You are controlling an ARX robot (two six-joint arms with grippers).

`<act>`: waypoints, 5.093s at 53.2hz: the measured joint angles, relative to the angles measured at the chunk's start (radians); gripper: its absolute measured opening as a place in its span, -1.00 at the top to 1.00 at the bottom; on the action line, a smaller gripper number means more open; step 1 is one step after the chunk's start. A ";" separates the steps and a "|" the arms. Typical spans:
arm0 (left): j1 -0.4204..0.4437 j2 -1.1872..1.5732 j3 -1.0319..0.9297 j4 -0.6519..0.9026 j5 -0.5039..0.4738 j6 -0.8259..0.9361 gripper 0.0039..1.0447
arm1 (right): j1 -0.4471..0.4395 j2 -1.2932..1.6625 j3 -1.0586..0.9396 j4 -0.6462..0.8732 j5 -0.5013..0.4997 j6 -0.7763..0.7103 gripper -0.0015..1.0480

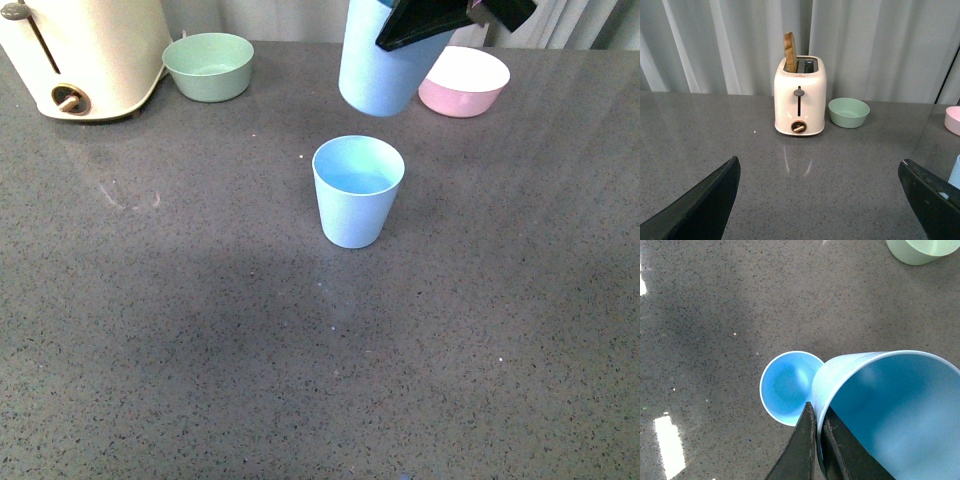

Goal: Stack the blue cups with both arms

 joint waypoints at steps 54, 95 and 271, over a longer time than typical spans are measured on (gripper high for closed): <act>0.000 0.000 0.000 0.000 0.000 0.000 -0.84 | 0.047 0.053 -0.043 -0.021 0.017 -0.006 0.97; 0.000 0.000 0.000 0.000 0.000 0.000 -0.84 | 0.009 0.012 -0.051 0.018 -0.008 0.023 -0.59; 0.000 0.000 0.000 0.000 0.000 0.002 -0.84 | -0.396 -1.844 -1.501 0.637 0.356 0.894 0.38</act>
